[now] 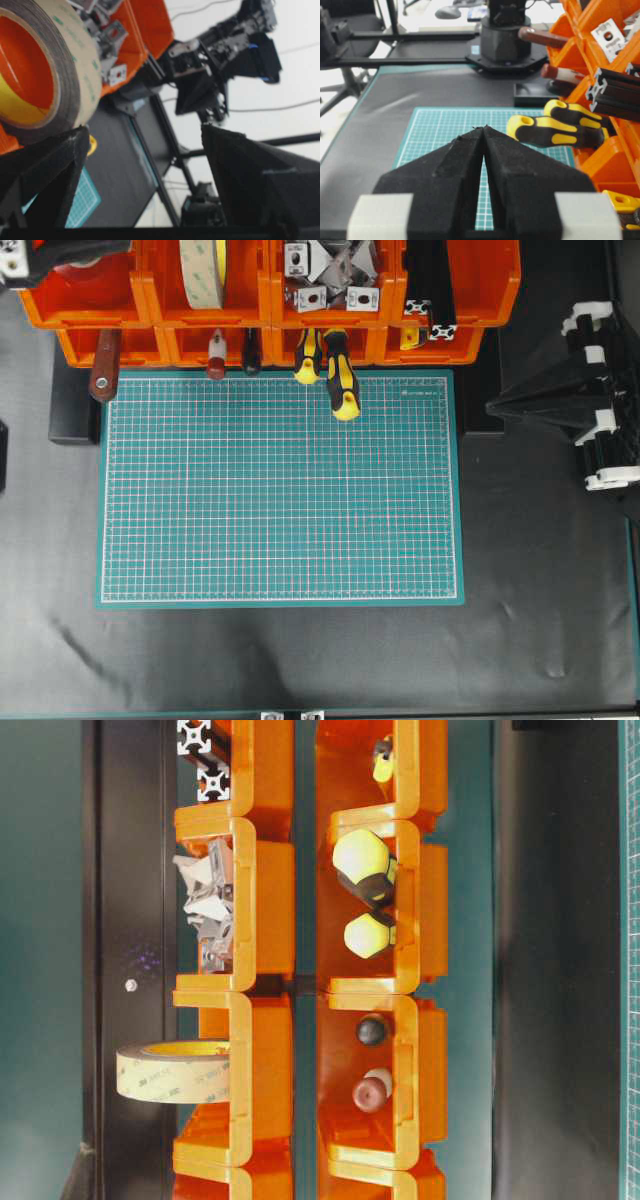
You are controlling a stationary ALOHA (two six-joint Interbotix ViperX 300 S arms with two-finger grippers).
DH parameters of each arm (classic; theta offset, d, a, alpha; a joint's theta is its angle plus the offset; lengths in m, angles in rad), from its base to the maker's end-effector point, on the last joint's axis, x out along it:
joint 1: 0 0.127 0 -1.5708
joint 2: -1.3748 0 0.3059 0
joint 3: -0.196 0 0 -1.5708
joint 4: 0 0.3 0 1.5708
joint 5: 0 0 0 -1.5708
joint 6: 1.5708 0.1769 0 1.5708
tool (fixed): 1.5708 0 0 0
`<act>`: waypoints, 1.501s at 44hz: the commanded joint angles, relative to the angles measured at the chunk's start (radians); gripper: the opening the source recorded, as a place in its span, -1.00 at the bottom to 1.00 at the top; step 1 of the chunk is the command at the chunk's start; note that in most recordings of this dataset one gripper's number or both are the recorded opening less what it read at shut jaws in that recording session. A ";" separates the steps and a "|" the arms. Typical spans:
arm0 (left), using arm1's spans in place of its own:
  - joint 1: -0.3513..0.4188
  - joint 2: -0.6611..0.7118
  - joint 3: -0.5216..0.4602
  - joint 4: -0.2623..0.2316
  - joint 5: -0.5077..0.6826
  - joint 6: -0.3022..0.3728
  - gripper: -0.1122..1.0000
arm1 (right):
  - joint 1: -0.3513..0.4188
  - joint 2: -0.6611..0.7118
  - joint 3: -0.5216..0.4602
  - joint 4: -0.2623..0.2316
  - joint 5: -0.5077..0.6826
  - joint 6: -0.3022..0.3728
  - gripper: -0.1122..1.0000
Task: Pick foam from container rack with left arm.
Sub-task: 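Move the left gripper toward the foam tape roll in the left rack bin, then grasp the black foam tape roll by its rim with the left gripper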
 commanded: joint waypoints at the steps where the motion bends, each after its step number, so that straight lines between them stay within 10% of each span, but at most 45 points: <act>1: 0.021 0.028 -0.048 0.003 0.028 0.000 0.76 | 0.003 0.005 -0.029 0.002 0.003 -0.003 -0.79; 48: 0.032 0.275 -0.196 0.003 0.132 -0.002 0.71 | 0.015 -0.015 -0.025 0.002 0.006 -0.011 -0.79; 66: 0.028 0.247 -0.150 0.003 0.035 0.018 -0.28 | 0.015 -0.015 -0.026 0.002 0.005 -0.006 -0.79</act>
